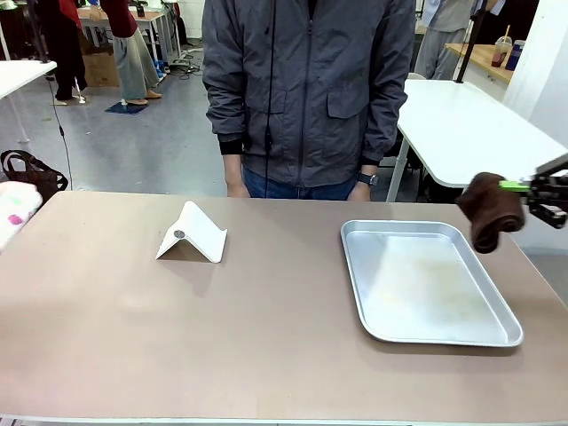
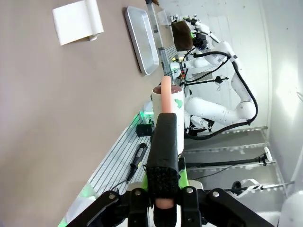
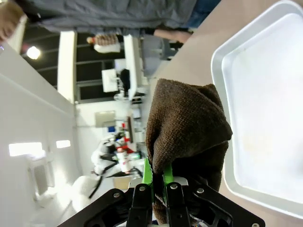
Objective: Clean the surface of the table.
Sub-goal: Return the Lint Roller and towel to their original positions.
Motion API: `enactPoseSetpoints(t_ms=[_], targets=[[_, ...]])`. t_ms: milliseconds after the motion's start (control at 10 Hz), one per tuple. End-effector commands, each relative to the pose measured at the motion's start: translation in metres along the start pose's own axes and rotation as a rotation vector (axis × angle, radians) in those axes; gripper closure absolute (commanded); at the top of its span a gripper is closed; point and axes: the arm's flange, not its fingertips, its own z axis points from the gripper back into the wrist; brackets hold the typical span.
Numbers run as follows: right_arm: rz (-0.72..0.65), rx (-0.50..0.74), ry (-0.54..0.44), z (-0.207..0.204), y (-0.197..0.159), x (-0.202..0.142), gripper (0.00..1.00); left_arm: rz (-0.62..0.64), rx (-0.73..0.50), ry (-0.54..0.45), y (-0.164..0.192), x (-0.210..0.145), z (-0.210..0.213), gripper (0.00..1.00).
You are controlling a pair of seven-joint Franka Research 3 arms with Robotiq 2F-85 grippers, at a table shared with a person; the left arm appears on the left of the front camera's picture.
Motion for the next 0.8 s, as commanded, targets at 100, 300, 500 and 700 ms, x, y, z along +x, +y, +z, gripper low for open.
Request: enactPoseSetpoints(t_ms=[100,300,500,700], targets=[[0.052,-0.061,0.015,-0.086,0.035,-0.019,0.91,0.033,0.092,-0.027,-0.035,0.039,-0.064,0.78],[0.121,-0.087,0.081,-0.150,0.052,-0.036,0.91,0.045,0.165,-0.049,-0.051,0.072,-0.119,0.78],[0.193,-0.124,0.199,-0.197,0.049,-0.055,0.91,0.115,0.193,-0.112,-0.063,0.100,-0.166,0.78],[0.245,-0.132,0.274,-0.237,0.031,-0.065,0.91,0.126,0.260,-0.083,-0.074,0.128,-0.215,0.78]])
